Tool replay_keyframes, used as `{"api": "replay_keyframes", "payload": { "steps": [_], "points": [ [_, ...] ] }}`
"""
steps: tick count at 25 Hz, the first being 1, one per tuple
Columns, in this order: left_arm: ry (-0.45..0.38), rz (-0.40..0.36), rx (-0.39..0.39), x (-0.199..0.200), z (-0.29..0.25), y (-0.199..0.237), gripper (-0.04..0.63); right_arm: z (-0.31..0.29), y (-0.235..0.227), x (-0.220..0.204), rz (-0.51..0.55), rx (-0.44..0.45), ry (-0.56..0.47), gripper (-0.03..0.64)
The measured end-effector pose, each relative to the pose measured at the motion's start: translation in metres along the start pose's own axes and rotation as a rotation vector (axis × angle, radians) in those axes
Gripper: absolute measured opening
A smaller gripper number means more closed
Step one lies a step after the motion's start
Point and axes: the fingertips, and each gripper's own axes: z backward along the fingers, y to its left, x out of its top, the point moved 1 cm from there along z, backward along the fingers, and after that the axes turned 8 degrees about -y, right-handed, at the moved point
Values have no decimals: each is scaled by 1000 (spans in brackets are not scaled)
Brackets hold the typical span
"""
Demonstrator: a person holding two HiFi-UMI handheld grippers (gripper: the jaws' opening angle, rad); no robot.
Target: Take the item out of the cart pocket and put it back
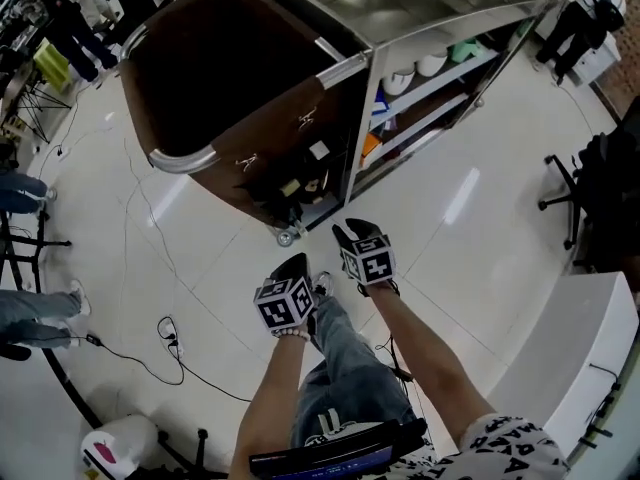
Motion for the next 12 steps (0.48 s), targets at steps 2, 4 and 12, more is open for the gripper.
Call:
{"api": "replay_keyframes", "payload": {
  "steps": [2,4,12],
  "points": [
    [-24,5,-1,11,29,-13,0,42,14,20,3,15,-31,58],
    [-52,6,-10,23,58,-31,0,82,25,38,22,15,-44,0],
    [-145,-9,-113,56,152,-117,0,203,91,89,39,134,-66,0]
  ]
}}
